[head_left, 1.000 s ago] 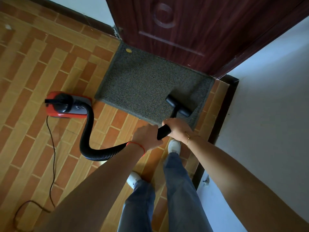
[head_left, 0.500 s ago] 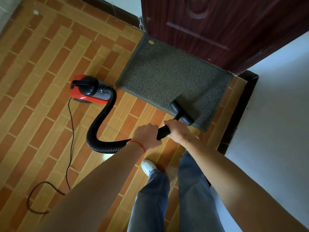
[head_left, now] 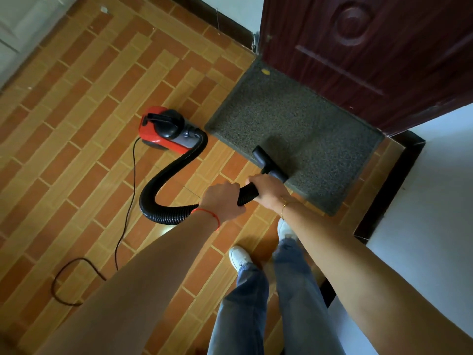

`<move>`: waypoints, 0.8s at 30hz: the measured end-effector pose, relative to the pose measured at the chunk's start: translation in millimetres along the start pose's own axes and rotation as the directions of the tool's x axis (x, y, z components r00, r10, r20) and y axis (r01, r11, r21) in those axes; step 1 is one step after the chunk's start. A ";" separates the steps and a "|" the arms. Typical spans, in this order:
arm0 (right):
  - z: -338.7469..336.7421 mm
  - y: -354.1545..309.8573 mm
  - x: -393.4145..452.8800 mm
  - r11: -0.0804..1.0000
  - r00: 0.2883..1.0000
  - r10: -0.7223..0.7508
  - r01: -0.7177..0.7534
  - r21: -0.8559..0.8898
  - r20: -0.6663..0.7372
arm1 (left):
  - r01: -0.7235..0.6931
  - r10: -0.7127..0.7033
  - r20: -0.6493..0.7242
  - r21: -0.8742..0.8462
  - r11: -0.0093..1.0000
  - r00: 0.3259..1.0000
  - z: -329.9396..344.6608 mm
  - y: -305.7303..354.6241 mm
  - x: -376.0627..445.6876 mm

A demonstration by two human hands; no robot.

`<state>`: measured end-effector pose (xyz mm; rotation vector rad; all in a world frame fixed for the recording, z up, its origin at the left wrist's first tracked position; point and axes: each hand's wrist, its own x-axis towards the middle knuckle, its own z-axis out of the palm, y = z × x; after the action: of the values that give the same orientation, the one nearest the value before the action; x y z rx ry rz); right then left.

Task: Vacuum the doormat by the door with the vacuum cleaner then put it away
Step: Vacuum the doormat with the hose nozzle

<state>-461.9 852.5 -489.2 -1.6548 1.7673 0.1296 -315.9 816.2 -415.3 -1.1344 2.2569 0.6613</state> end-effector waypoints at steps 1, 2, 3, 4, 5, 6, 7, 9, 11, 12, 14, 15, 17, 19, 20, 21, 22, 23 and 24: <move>-1.2 -1.0 5.3 1.000 1.000 -0.013 0.013 -0.025 0.003 | 0.013 -0.013 -0.005 -0.010 1.000 1.000 -0.5 -2.6 1.7; -2.7 -2.1 10.3 0.999 1.000 -0.029 0.029 -0.045 0.009 | 0.024 -0.025 -0.010 -0.021 0.999 1.000 -0.7 -4.6 3.6; -4.0 -2.7 15.5 0.997 0.999 -0.042 0.043 -0.057 0.021 | 0.036 -0.036 -0.014 -0.032 0.999 0.999 -0.6 -6.4 5.9; -5.8 -2.8 20.6 0.996 0.998 -0.054 0.056 -0.067 0.033 | 0.047 -0.048 -0.018 -0.042 0.998 0.999 -0.3 -7.7 8.8; -7.6 -2.3 25.5 0.995 0.997 -0.060 0.064 -0.076 0.044 | 0.057 -0.059 -0.022 -0.051 0.997 0.998 0.2 -8.7 12.0; -9.6 -1.4 30.1 0.994 0.996 -0.066 0.070 -0.088 0.054 | 0.067 -0.069 -0.025 -0.059 0.996 0.997 0.7 -9.4 15.8; -11.8 0.4 34.8 0.992 0.995 -0.073 0.079 -0.100 0.062 | 0.078 -0.079 -0.026 -0.068 0.995 0.996 0.8 -9.7 20.1; -16.3 5.4 45.3 0.988 0.993 -0.087 0.096 -0.118 0.081 | 0.091 -0.092 -0.020 -0.082 0.993 0.996 -0.9 -10.3 30.5; -21.9 10.2 57.2 0.984 0.991 -0.099 0.111 -0.139 0.094 | 0.103 -0.104 -0.007 -0.090 0.991 0.995 -5.4 -11.4 42.8; -25.7 12.7 63.7 0.981 0.990 -0.104 0.118 -0.154 0.094 | 0.112 -0.113 -0.005 -0.093 0.989 0.994 -8.3 -11.9 49.9; -35.1 19.8 77.7 0.976 0.990 -0.111 0.125 -0.176 0.091 | 0.127 -0.127 -0.001 -0.100 0.987 0.992 -15.6 -11.3 65.7; -40.7 25.0 84.8 0.976 0.990 -0.110 0.125 -0.180 0.090 | 0.133 -0.134 0.002 -0.104 0.986 0.991 -20.3 -9.7 74.6; -54.5 38.8 99.2 0.975 0.990 -0.108 0.123 -0.187 0.088 | 0.149 -0.150 0.004 -0.115 0.982 0.989 -31.3 -4.0 96.1; -71.6 55.2 113.9 0.974 0.990 -0.111 0.125 -0.190 0.085 | 0.163 -0.164 0.000 -0.129 0.978 0.986 -44.6 4.0 119.1; -81.4 64.0 121.7 0.973 0.990 -0.113 0.127 -0.191 0.083 | 0.168 -0.170 -0.002 -0.138 0.976 0.985 -52.0 8.8 130.9; -90.7 73.5 130.1 0.972 0.990 -0.115 0.129 -0.194 0.085 | 0.174 -0.176 -0.002 -0.151 0.973 0.984 -59.2 13.7 143.0; -100.4 82.9 138.3 0.972 0.990 -0.114 0.130 -0.198 0.088 | 0.180 -0.183 -0.002 -0.165 0.970 0.983 -66.7 18.7 155.3; -109.9 92.7 146.9 0.972 0.990 -0.110 0.127 -0.198 0.093 | 0.186 -0.189 0.001 -0.179 0.966 0.982 -74.6 23.7 167.8; -119.4 102.2 155.0 0.973 0.989 -0.105 0.123 -0.196 0.101 | 0.189 -0.191 0.006 -0.190 0.963 0.982 -83.2 28.5 180.1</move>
<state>-594.4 679.2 -522.9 -1.8602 1.6310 0.3351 -450.8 676.3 -463.8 -1.4297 2.0948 0.8051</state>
